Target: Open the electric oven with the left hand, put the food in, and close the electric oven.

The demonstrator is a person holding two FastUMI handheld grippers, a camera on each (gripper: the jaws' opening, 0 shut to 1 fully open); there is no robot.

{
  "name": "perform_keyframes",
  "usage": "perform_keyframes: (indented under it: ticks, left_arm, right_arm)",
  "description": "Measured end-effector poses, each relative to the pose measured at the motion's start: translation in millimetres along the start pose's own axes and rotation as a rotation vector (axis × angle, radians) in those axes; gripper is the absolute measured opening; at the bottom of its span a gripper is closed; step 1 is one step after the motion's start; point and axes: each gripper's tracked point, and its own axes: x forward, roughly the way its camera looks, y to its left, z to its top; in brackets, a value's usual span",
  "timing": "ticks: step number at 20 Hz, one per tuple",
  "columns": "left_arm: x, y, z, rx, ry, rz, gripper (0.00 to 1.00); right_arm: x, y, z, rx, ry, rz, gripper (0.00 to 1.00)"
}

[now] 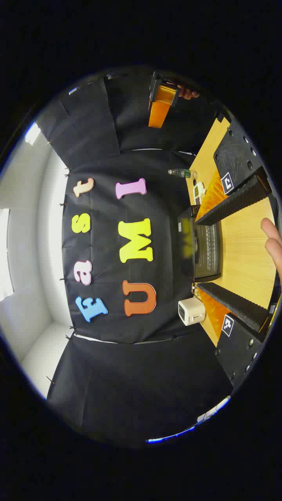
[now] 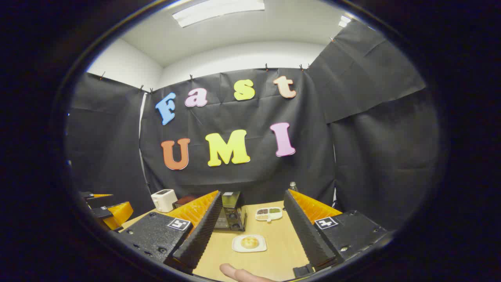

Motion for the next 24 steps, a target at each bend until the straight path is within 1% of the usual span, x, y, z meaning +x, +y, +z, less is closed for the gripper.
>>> perform_keyframes:
  ticks: [2,7,9,15,16,18,19,22,24]
  left_arm:
    - [1.8,-2.8,6.0,-0.015,-0.008,-0.004,0.96]
    - [6.8,-7.9,15.7,-0.042,-0.021,-0.01,0.96]
    - [9.1,-7.0,18.5,-0.056,-0.026,0.0,0.96]
    - [14.6,-9.3,21.5,-0.057,-0.039,-0.003,0.96]
    - [17.3,-10.0,20.6,-0.058,-0.036,-0.007,1.0]
    - [28.9,-9.6,19.2,-0.062,-0.024,-0.013,0.92]
    - [37.0,-11.5,19.0,-0.069,-0.02,-0.023,0.96]
    - [59.2,-14.2,21.1,-0.08,-0.007,-0.044,0.96]
    - [76.5,-17.1,20.7,-0.074,0.004,-0.061,0.96]
  right_arm:
    - [-0.4,-8.4,2.2,-0.005,-0.005,-0.015,0.96]
    - [1.1,-22.7,3.3,-0.017,-0.002,-0.021,0.96]
    - [0.1,-24.1,3.1,-0.022,0.0,-0.015,0.96]
    - [-0.7,-26.8,4.5,-0.041,-0.007,-0.012,0.96]
    - [-0.9,-28.4,3.5,-0.043,-0.008,-0.015,0.96]
    - [0.3,-28.8,3.1,-0.045,-0.009,-0.015,0.96]
    - [0.2,-27.7,3.2,-0.041,-0.01,-0.009,0.96]
    - [2.5,-24.1,-1.0,-0.029,-0.005,0.011,0.96]
    - [3.4,-25.4,-3.5,-0.03,-0.002,0.01,0.96]
